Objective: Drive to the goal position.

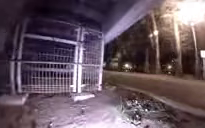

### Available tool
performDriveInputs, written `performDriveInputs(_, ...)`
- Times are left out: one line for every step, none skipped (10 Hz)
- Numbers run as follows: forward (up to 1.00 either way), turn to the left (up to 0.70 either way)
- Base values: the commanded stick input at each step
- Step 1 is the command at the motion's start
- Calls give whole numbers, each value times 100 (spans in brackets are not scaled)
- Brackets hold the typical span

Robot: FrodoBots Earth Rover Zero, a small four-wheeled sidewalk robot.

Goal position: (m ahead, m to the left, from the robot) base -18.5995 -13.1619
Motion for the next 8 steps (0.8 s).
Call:
performDriveInputs(30,-75)
performDriveInputs(30,-75)
performDriveInputs(30,-75)
performDriveInputs(30,-75)
performDriveInputs(30,-29)
performDriveInputs(30,0)
performDriveInputs(30,0)
performDriveInputs(30,0)
